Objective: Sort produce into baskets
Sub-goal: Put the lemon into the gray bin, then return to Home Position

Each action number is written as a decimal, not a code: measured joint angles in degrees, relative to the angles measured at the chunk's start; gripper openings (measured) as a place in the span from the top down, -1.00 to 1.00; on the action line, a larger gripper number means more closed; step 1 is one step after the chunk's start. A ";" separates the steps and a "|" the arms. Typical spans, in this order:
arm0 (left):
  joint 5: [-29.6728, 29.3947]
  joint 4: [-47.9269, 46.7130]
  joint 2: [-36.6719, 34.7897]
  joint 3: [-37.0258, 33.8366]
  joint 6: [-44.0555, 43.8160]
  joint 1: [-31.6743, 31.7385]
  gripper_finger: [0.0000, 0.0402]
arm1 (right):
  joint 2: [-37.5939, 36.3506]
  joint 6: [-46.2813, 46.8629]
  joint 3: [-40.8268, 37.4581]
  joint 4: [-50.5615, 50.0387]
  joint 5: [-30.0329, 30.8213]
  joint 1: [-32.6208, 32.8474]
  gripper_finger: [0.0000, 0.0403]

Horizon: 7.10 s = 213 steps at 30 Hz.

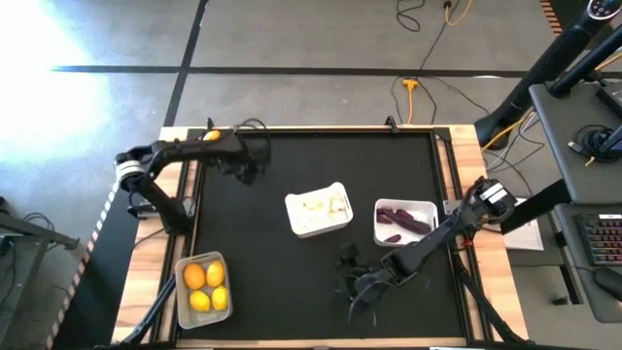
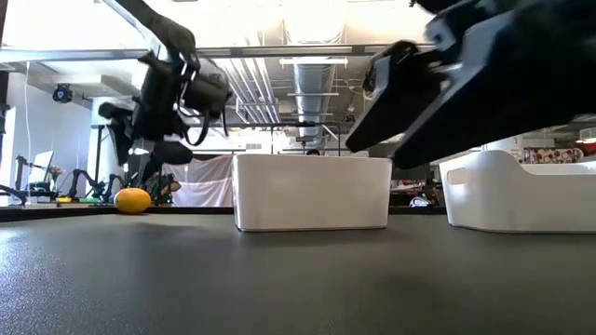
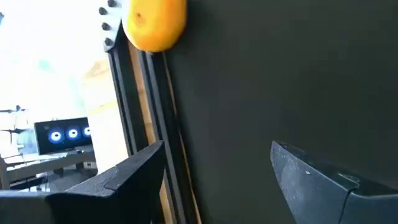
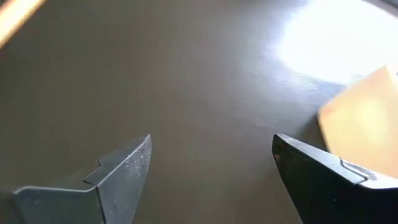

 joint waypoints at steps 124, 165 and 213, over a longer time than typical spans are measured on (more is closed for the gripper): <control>-0.89 3.49 14.72 16.29 35.35 20.65 -0.05 | 0.13 -7.99 -2.71 3.34 -16.61 -24.26 -0.62; 30.03 2.78 -11.64 -3.43 -82.79 -92.73 -0.16 | 0.28 2.64 -3.81 3.31 -25.22 -17.11 -0.62; -27.68 17.29 -6.59 -3.47 -5.67 -60.43 -0.42 | -18.39 -13.69 -12.51 3.89 -15.03 -29.32 -0.62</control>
